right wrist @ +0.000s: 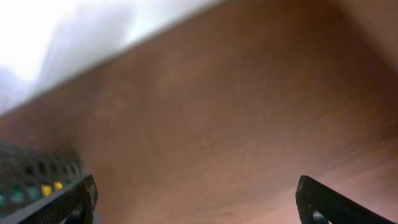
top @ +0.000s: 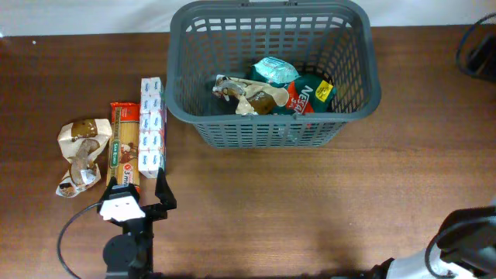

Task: Pack container
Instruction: 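Retract the right arm and grasp the Kleenex tissue pack with the left gripper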

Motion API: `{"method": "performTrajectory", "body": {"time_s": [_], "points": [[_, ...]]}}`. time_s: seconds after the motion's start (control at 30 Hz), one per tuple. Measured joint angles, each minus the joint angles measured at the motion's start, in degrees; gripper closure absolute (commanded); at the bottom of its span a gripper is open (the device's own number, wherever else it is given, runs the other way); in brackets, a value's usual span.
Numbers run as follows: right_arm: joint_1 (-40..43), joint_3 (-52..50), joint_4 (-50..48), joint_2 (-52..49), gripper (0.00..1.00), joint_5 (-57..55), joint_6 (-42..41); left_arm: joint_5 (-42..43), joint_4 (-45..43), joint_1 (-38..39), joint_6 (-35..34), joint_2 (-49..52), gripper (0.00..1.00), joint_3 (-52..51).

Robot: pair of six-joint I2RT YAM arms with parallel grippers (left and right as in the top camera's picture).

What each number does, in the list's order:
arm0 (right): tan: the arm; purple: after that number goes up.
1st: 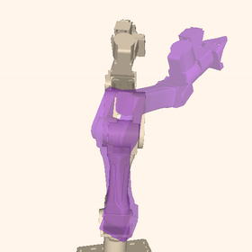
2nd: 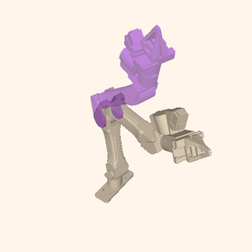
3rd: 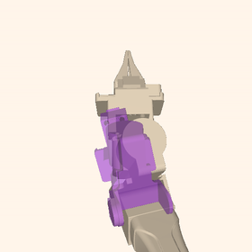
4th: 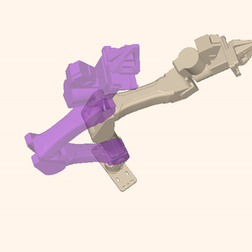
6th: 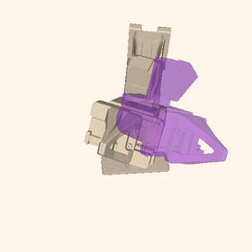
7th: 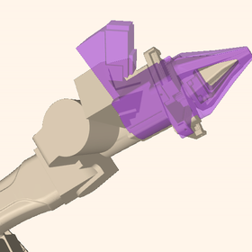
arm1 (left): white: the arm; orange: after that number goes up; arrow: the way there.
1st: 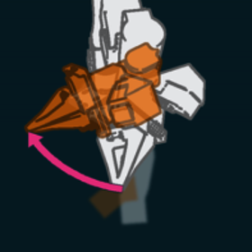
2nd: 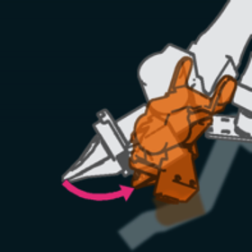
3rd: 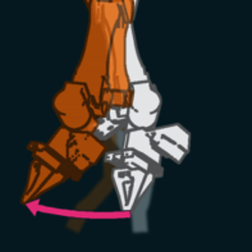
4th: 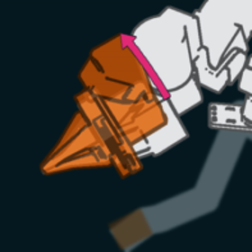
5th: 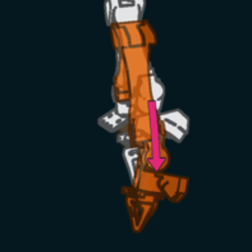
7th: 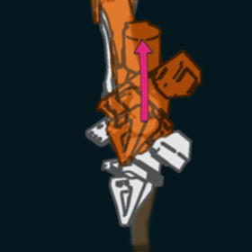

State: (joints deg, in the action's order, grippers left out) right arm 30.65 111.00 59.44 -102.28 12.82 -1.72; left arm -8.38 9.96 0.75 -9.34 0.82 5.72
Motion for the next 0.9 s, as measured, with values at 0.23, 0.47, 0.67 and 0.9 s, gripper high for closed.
{"method": "performTrajectory", "body": {"time_s": [0.23, 0.47, 0.67, 0.9], "points": [[-0.9, -8.9, -1.1, -0.5, 0.01, 1.2, -1.2, -5.3, 7.2, 0.0, -0.6, 15.3, 0.01, 20.0], [-0.9, -9.6, -1.2, -0.5, 0.01, 1.7, -1.3, -5.9, 29.7, -2.7, 1.6, 50.6, 0.01, 54.9], [-0.9, -9.7, -1.2, -0.5, 0.01, 1.7, -1.3, -2.3, 37.4, -5.5, 2.6, 74.6, 0.01, 77.9], [-0.9, -9.7, -1.2, -0.5, 0.01, 1.7, -1.3, 1.5, 37.9, -5.6, 2.7, 85.9, 0.01, 81.3]]}}
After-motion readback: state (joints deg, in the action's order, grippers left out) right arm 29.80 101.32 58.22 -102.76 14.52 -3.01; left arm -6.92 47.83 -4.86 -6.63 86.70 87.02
